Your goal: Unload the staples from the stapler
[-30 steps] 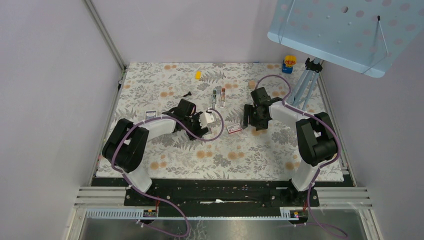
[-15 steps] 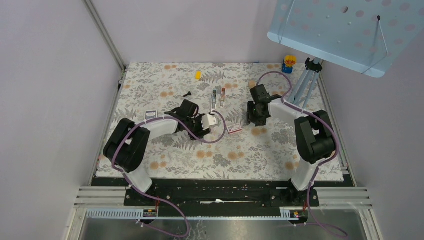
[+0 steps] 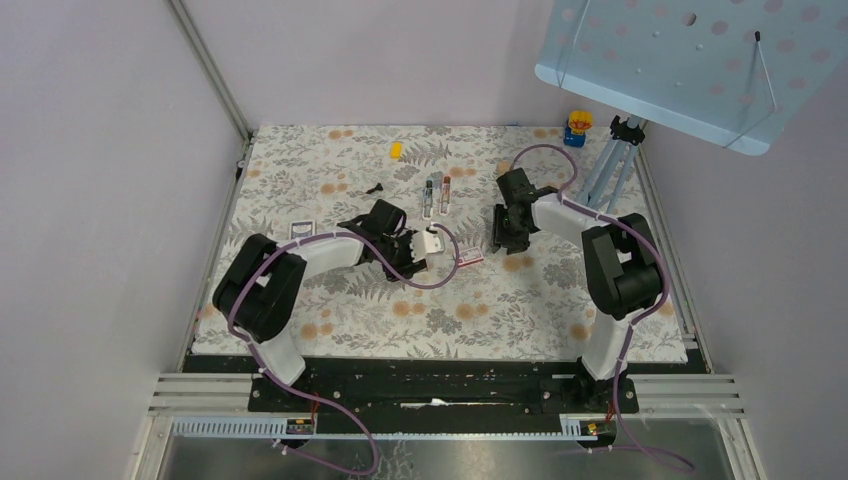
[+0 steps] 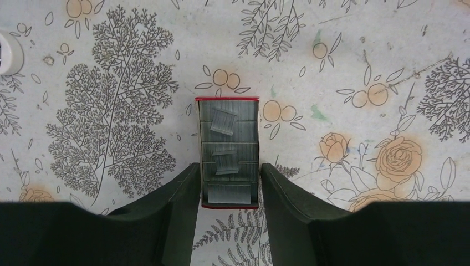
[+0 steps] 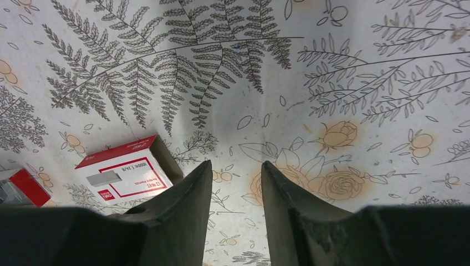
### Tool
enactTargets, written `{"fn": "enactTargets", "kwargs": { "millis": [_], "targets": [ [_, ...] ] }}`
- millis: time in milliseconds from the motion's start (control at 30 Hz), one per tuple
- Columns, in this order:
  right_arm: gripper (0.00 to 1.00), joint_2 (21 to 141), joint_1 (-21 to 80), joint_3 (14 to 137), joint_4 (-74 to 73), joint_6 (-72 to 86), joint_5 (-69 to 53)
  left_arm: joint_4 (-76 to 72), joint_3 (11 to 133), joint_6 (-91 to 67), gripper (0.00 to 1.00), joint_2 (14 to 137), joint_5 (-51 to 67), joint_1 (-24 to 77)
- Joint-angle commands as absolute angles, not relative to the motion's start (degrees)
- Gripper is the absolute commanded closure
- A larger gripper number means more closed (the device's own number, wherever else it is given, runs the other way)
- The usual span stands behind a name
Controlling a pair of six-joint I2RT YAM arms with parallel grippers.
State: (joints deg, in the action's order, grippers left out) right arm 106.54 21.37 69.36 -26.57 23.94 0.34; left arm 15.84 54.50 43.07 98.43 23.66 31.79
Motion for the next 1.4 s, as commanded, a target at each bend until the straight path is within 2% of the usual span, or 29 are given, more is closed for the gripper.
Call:
{"fn": "enactTargets", "kwargs": {
  "millis": [0, 200, 367, 500, 900, 1100, 1367],
  "targets": [
    [0.55, 107.6, 21.2, 71.0, -27.0, 23.0, -2.7, 18.5, 56.1, 43.6, 0.52, 100.5, 25.0, 32.9],
    [0.56, 107.3, 21.2, 70.5, -26.5, 23.0, -4.0, 20.0, 57.1, 44.5, 0.56, 101.3, 25.2, 33.3],
    [0.56, 107.3, 21.2, 70.2, -26.5, 22.6, -4.5, 20.4, 56.3, 45.8, 0.38, 100.8, 23.3, 33.2],
    [0.56, 107.0, 21.2, 70.0, -26.5, 22.4, -4.7, 20.8, 55.9, 46.7, 0.34, 100.5, 23.5, 32.1],
    [0.55, 106.4, 21.2, 70.3, -27.4, 21.6, -4.7, 26.3, 60.4, 49.7, 0.34, 104.0, 27.7, 28.5],
    [0.55, 106.3, 21.2, 70.0, -27.3, 21.6, -4.7, 26.9, 60.6, 49.6, 0.37, 105.2, 27.7, 30.0],
    [0.55, 106.3, 21.2, 70.0, -27.2, 21.8, -4.7, 28.7, 61.4, 49.3, 0.54, 107.3, 26.9, 30.4]
  ]
}}
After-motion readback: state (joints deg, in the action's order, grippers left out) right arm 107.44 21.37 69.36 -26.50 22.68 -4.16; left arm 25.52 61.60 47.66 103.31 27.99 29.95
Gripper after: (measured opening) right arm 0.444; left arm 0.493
